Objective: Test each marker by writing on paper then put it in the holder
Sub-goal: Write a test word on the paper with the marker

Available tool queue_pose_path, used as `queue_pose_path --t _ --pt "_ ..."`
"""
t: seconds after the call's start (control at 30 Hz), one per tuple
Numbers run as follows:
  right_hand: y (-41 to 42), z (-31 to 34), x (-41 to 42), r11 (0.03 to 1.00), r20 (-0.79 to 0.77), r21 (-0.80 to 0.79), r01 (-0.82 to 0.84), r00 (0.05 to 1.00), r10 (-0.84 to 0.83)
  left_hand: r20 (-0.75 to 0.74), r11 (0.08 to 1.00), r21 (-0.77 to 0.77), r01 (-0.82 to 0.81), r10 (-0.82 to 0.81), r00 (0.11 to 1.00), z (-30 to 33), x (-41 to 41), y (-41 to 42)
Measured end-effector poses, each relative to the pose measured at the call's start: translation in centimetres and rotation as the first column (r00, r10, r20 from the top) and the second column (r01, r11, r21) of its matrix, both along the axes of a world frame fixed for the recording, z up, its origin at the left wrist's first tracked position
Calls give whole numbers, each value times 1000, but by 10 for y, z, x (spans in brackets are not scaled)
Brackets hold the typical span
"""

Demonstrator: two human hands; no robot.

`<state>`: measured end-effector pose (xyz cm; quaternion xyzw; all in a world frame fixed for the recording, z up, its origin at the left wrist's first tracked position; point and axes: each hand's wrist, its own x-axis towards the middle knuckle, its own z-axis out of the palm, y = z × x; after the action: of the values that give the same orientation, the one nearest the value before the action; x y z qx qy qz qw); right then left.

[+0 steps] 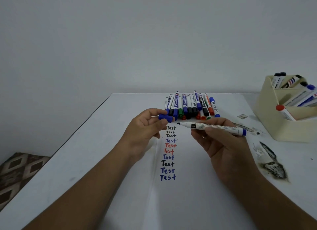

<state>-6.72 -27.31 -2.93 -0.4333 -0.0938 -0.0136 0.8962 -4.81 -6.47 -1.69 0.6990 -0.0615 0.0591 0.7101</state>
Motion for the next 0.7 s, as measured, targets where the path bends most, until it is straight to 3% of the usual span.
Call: queue_pose_path --t 0.4,0.6,0.7 --pt "0 2 -1 1000 -3 16 19 1000 -19 -76 991 -84 107 -113 991 0 -2 -3" --pt "0 2 0 999 -9 28 36 999 -36 -62 980 -196 25 -38 997 -2 -1 -3" --pt "0 1 0 999 -8 20 35 999 -35 -12 999 -47 -22 21 1000 -2 -1 -4"
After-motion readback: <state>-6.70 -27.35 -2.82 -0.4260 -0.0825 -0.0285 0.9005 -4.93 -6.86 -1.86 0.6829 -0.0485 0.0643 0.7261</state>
